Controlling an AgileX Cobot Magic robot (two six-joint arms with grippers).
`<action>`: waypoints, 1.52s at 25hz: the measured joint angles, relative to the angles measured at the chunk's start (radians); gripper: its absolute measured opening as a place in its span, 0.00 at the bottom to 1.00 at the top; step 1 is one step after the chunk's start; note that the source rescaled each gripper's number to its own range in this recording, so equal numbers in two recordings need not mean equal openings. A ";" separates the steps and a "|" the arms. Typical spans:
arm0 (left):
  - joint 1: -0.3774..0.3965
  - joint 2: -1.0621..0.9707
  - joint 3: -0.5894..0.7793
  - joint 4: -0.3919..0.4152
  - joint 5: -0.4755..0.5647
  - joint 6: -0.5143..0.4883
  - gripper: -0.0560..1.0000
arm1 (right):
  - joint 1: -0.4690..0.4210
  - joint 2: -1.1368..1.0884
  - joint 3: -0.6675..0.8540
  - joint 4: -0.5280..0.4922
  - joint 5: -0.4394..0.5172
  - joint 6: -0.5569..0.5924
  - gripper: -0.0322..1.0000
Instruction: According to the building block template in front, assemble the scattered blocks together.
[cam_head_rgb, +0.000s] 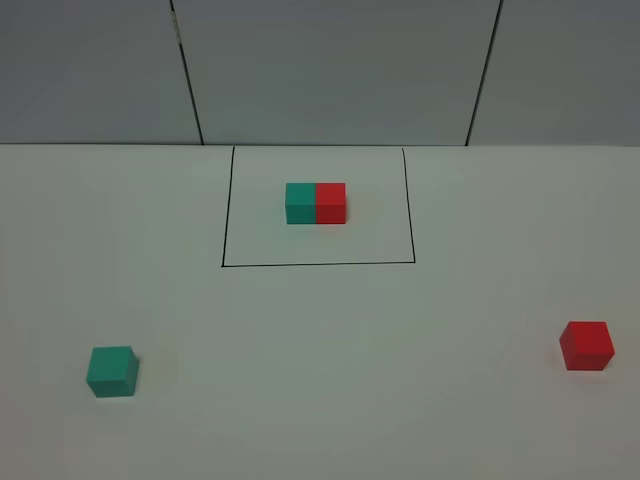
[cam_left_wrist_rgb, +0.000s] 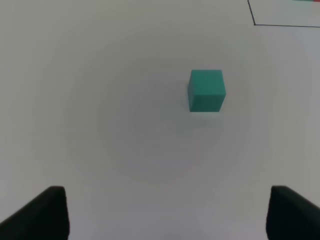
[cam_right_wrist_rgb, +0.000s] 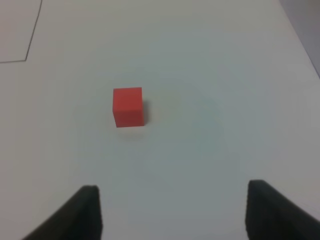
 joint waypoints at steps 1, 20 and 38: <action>0.000 0.000 0.000 0.000 0.000 0.000 0.86 | 0.000 0.000 0.000 0.000 0.000 0.000 0.59; -0.003 0.045 0.001 0.056 -0.003 0.146 0.86 | 0.000 0.000 0.000 0.000 0.000 0.000 0.59; -0.105 0.838 -0.154 0.134 -0.197 0.478 0.86 | 0.000 0.000 0.000 0.000 0.000 0.000 0.59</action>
